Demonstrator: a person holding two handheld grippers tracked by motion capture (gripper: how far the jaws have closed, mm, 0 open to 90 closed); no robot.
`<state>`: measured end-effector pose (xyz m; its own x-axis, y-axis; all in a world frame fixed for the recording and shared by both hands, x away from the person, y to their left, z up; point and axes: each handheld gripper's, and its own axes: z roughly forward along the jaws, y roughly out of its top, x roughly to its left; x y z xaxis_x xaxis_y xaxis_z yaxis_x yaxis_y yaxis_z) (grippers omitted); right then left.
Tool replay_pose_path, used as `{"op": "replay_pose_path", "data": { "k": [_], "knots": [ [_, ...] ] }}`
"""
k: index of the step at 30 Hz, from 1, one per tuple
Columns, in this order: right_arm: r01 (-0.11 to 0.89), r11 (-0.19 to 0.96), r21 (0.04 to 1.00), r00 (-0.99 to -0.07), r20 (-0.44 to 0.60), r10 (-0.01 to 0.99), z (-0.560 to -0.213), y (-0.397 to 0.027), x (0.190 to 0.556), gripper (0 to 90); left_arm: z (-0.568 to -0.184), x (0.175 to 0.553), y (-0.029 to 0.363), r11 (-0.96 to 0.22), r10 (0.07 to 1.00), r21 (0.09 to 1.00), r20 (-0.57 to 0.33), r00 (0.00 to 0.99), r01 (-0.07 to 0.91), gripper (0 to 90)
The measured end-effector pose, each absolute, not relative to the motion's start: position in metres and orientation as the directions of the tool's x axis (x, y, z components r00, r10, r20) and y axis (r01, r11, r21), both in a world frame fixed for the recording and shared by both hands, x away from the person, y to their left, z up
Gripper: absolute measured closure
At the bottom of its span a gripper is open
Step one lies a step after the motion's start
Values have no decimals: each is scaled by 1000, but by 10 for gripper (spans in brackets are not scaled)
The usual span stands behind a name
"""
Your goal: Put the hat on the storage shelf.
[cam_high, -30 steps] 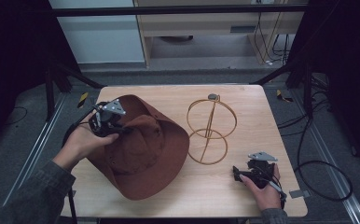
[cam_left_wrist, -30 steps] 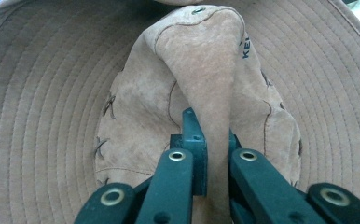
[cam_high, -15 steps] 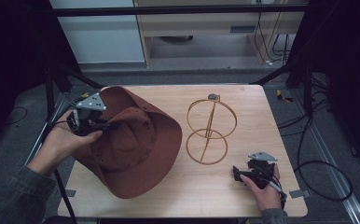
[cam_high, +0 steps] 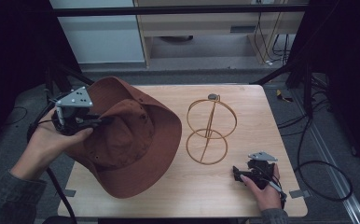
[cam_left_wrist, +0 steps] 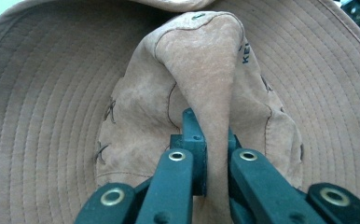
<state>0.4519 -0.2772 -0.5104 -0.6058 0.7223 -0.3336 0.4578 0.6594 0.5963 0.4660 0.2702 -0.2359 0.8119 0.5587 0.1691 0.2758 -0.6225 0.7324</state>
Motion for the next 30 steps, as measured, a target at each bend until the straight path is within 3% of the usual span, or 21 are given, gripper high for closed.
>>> {"op": "replay_pose_path", "data": {
  "k": [16, 30],
  "knots": [
    [458, 659, 596, -605, -334, 722, -510, -277, 452, 4, -201, 454, 251, -601, 534, 774, 203, 821, 200, 885],
    [461, 659, 595, -607, -331, 723, -510, -277, 452, 4, -173, 471, 189, -641, 445, 757, 227, 866, 130, 885]
  ]
}}
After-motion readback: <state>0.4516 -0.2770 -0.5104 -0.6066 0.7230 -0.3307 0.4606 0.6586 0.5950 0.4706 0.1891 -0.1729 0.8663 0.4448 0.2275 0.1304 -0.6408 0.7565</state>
